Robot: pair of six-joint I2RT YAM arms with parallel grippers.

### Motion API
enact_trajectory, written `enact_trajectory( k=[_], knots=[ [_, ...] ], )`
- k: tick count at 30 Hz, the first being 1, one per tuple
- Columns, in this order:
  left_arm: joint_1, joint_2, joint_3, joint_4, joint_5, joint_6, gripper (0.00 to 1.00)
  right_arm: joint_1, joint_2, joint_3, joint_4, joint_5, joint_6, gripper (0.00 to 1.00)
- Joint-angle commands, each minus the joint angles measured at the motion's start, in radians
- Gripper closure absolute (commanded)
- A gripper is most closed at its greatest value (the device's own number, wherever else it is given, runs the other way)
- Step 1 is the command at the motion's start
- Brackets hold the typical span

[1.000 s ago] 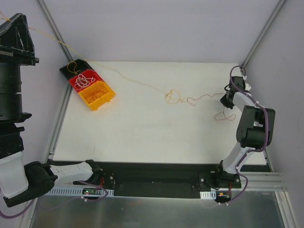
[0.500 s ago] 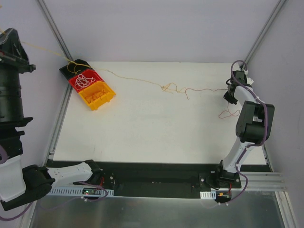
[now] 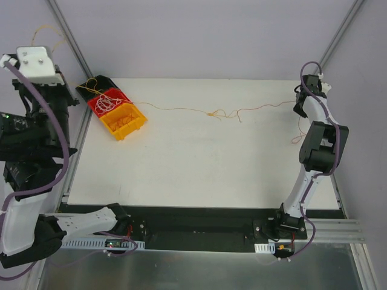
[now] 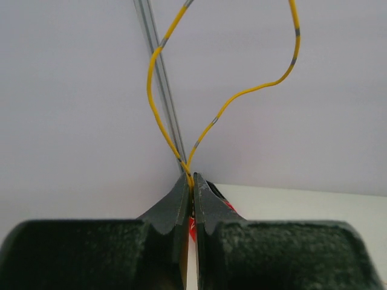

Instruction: Untangle the cables

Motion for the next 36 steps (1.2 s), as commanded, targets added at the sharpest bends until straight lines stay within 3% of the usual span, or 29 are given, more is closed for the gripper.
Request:
enact_trajectory(
  k=[1,8,13,19,22,30,36],
  knots=[
    [-0.007,-0.143,0.032,-0.054,-0.078,-0.017,1.00,-0.007,0.069,0.132,-0.060,0.055,-0.045,0.99],
    [-0.009,-0.188,-0.002,-0.079,-0.144,0.074,1.00,-0.025,0.234,0.370,-0.155,0.064,-0.086,0.99],
    [-0.016,-0.231,-0.042,-0.096,-0.130,0.004,1.00,-0.028,0.209,0.361,-0.151,0.006,-0.096,1.00],
    [-0.030,-0.095,-0.175,-0.243,0.127,-0.429,1.00,0.034,0.039,0.183,-0.111,-0.152,-0.102,1.00],
    [-0.030,0.029,-0.162,-0.253,0.288,-0.550,1.00,0.061,-0.076,0.097,-0.114,-0.240,-0.088,1.00],
    [-0.016,0.307,0.042,-0.269,0.738,-0.787,1.00,0.154,-0.406,-0.119,-0.062,-0.451,-0.007,0.99],
    [-0.009,0.360,0.014,-0.274,0.814,-0.860,1.00,0.166,-0.507,-0.156,-0.062,-0.533,-0.003,0.99]
  ],
)
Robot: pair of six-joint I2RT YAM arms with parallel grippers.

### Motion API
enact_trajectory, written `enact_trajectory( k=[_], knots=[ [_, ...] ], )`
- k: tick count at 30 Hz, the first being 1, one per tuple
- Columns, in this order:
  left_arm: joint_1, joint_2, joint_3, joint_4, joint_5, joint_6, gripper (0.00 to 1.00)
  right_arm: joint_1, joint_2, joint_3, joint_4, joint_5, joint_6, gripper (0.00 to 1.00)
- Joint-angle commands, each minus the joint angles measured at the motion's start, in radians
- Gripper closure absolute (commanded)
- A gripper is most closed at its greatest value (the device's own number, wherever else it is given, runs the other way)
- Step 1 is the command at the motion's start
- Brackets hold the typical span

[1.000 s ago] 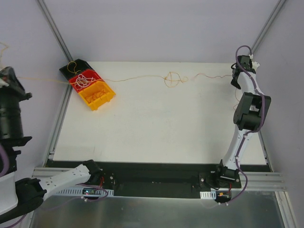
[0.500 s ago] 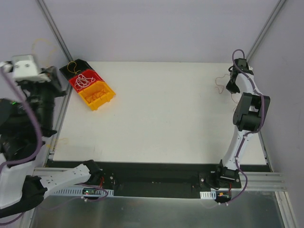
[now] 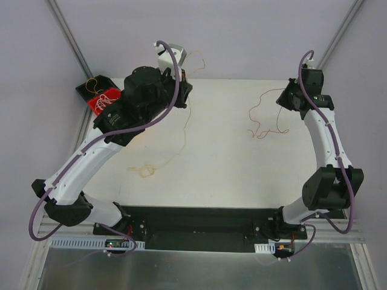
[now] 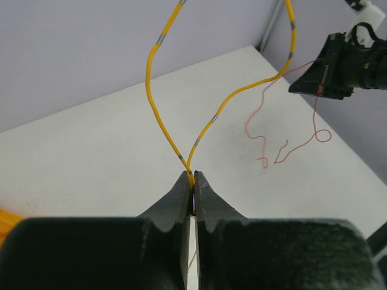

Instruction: Untangle the cables

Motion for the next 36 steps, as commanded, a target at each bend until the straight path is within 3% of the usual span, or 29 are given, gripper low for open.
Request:
enact_trajectory(
  k=[1,7,10,15,17,18,19,23,25,29,33,36],
  knots=[
    [0.019,-0.047,-0.015,0.030,0.115,-0.123,1.00,-0.003,-0.053,-0.037,0.010,-0.082,0.011,0.99],
    [0.098,-0.093,-0.326,0.112,0.209,-0.232,1.00,0.012,-0.090,-0.057,0.010,-0.131,0.003,0.99],
    [0.164,-0.085,-0.469,0.166,0.321,-0.308,1.00,0.038,-0.097,-0.063,0.021,-0.163,0.010,0.99],
    [0.204,-0.026,-0.601,0.198,0.467,-0.336,0.97,0.094,-0.047,-0.043,0.086,-0.282,0.000,0.99],
    [0.204,-0.021,-0.647,0.207,0.510,-0.333,0.85,0.129,-0.022,-0.019,0.087,-0.290,-0.023,0.98],
    [0.206,-0.035,-0.691,0.212,0.516,-0.335,0.66,0.156,-0.006,-0.006,0.098,-0.295,-0.025,0.98],
    [0.204,-0.051,-0.719,0.215,0.508,-0.335,0.55,0.166,0.004,-0.008,0.104,-0.298,-0.020,0.98],
    [0.208,-0.133,-0.776,0.224,0.471,-0.309,0.29,0.189,0.019,-0.061,0.130,-0.299,0.021,0.97],
    [0.211,-0.159,-0.771,0.224,0.468,-0.287,0.23,0.203,0.025,-0.100,0.132,-0.330,0.030,0.96],
    [0.215,-0.173,-0.728,0.221,0.473,-0.264,0.20,0.241,-0.002,-0.242,0.144,-0.333,0.043,0.94],
    [0.215,-0.106,-0.667,0.237,0.536,-0.253,0.15,0.258,-0.037,-0.350,0.147,-0.341,0.046,0.70],
    [0.211,-0.003,-0.600,0.256,0.649,-0.250,0.01,0.258,-0.077,-0.371,0.107,-0.313,0.023,0.47]
  ],
)
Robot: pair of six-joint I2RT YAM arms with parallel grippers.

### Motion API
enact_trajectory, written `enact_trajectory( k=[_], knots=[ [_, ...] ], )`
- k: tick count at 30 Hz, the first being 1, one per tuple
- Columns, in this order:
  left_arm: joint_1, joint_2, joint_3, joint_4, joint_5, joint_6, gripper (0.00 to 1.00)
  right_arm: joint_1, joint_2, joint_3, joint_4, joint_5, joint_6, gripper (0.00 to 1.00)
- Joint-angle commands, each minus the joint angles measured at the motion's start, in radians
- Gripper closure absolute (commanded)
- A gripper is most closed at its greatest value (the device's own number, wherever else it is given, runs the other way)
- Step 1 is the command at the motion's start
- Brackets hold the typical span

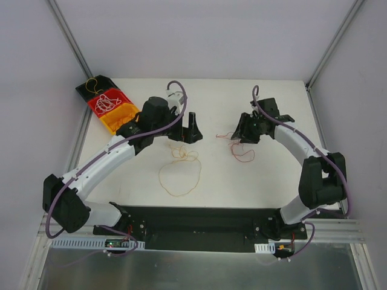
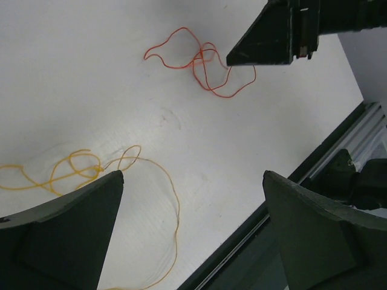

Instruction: Untangle the cables

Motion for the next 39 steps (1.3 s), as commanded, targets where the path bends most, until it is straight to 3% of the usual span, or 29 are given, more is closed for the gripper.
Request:
enact_trajectory(
  k=[1,7,10,14,22,27,30,32,37,39],
  knots=[
    [0.001,0.147,0.119,0.062,0.160,0.025,0.01,0.002,-0.121,-0.006,-0.043,0.027,-0.019,0.43],
    [-0.094,0.415,0.303,0.070,0.114,0.106,0.01,-0.091,-0.329,-0.126,-0.133,0.236,0.057,0.38],
    [-0.137,0.569,0.431,0.035,0.058,0.135,0.01,-0.200,-0.489,-0.245,-0.117,0.247,0.085,0.38],
    [-0.174,0.747,0.578,0.008,0.067,0.172,0.01,-0.236,-0.658,-0.297,-0.140,0.236,0.029,0.38],
    [-0.253,1.032,0.886,-0.085,-0.185,0.307,0.01,-0.236,-0.759,-0.377,-0.115,0.105,0.016,0.38],
    [-0.276,1.173,1.023,-0.153,-0.245,0.362,0.02,-0.234,-0.756,-0.403,-0.112,0.105,0.004,0.39],
    [-0.276,1.210,1.043,-0.160,-0.245,0.364,0.10,-0.234,-0.762,-0.415,-0.109,0.105,0.002,0.38],
    [-0.280,1.227,1.046,-0.159,-0.229,0.364,0.22,-0.236,-0.764,-0.421,-0.104,0.098,0.004,0.39],
    [-0.296,1.238,1.039,-0.166,-0.205,0.364,0.57,-0.236,-0.759,-0.440,-0.081,0.092,0.018,0.39],
    [-0.296,1.220,1.031,-0.182,-0.203,0.364,0.79,-0.234,-0.753,-0.450,-0.063,0.082,0.027,0.39]
  ],
)
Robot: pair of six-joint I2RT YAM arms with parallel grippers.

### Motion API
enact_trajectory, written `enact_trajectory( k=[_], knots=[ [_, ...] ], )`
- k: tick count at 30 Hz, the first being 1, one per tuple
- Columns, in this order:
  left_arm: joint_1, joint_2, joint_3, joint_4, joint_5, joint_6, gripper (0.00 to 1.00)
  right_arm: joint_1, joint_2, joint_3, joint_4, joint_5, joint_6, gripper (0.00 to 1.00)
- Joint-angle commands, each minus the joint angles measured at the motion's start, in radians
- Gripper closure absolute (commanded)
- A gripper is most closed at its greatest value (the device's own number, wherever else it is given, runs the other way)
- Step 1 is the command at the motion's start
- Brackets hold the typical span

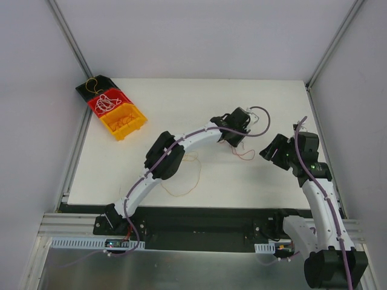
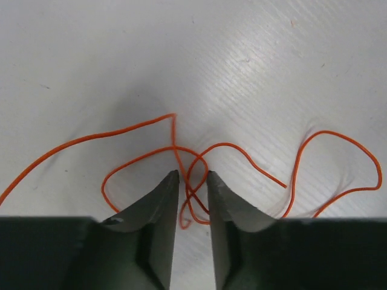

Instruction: Untangle the cables

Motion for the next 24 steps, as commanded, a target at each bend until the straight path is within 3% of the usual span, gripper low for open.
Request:
enact_trajectory(
  k=[1,2,3,8,13,16,20,24],
  knots=[
    [-0.012,-0.024,0.003,-0.059,-0.001,0.009,0.89,0.004,0.003,-0.019,0.064,-0.037,0.017,0.39],
    [-0.011,-0.050,-0.018,-0.061,-0.011,0.009,0.99,0.003,0.013,-0.025,0.079,-0.044,0.024,0.39],
    [-0.003,-0.085,-0.040,-0.064,-0.012,0.037,1.00,0.004,0.023,-0.034,0.096,-0.051,0.033,0.39],
    [0.078,-0.355,-0.191,-0.067,0.089,0.022,1.00,0.038,0.135,-0.071,0.223,-0.068,0.078,0.40],
    [0.218,-0.653,-0.334,-0.067,0.228,-0.029,1.00,0.184,0.295,-0.034,0.346,-0.027,0.138,0.41],
    [0.322,-0.815,-0.406,-0.067,0.226,-0.026,1.00,0.253,0.388,0.007,0.408,-0.007,0.165,0.42],
    [0.518,-0.946,-0.486,-0.069,0.167,-0.017,1.00,0.310,0.503,0.044,0.472,0.007,0.175,0.43],
    [0.805,-0.968,-0.497,-0.076,0.371,-0.197,1.00,0.337,0.569,0.035,0.518,0.027,0.168,0.43]
  ],
)
